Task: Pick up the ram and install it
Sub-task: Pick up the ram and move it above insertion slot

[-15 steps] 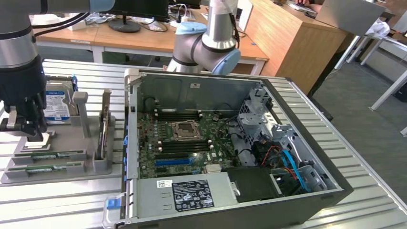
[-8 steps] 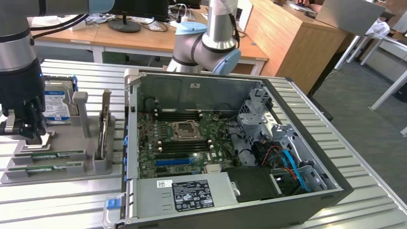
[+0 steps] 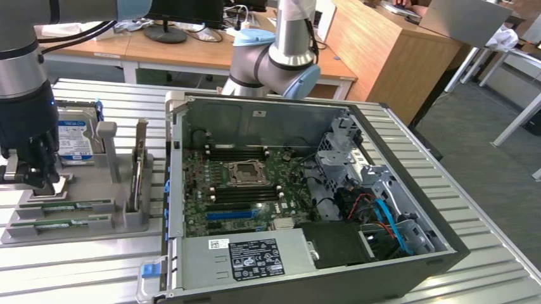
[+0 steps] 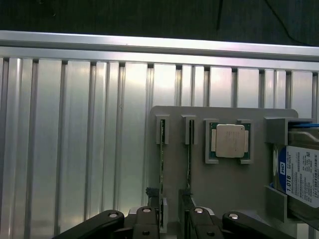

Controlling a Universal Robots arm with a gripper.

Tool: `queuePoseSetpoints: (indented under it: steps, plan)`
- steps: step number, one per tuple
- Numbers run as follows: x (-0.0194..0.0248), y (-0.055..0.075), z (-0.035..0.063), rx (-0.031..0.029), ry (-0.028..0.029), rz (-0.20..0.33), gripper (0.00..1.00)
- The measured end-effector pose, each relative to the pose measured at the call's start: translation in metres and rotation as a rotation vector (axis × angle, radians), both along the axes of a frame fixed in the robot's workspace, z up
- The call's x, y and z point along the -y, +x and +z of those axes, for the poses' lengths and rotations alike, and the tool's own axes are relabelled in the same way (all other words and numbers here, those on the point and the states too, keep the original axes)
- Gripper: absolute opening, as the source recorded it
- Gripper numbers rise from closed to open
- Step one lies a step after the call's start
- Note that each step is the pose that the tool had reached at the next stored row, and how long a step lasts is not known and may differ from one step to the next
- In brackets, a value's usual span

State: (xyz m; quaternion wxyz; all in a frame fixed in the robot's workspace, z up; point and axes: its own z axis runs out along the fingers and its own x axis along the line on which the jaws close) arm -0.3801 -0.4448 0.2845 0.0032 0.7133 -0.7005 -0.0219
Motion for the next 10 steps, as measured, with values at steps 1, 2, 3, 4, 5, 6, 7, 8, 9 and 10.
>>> queuePoseSetpoints:
  steps: [1,2,3,4,5,6,7,8,9,10]
  plan:
    - [0.0,0.0,0.0,0.0,0.0,0.0,0.3]
    - [0.0,0.0,0.0,0.0,0.0,0.0,0.3]
    - [0.0,0.0,-0.0005,0.0001,0.0001,0.0,0.3]
    - [0.0001,0.0,-0.0013,0.0,0.0,0.0,0.3]
    - [0.0,0.0,-0.0027,0.0,0.0,0.0,0.3]
    - [0.0,0.0,-0.0041,0.0,0.0,0.0,0.3]
    - [0.0,0.0,-0.0056,0.0001,0.0,0.0,0.3]
    - [0.0001,0.0,-0.0069,0.0001,0.0,0.0,0.3]
    - [0.0001,0.0,-0.0082,0.0002,0.0,0.0,0.3]
    - [0.0,0.0,-0.0094,0.0002,0.0,0.0,0.3]
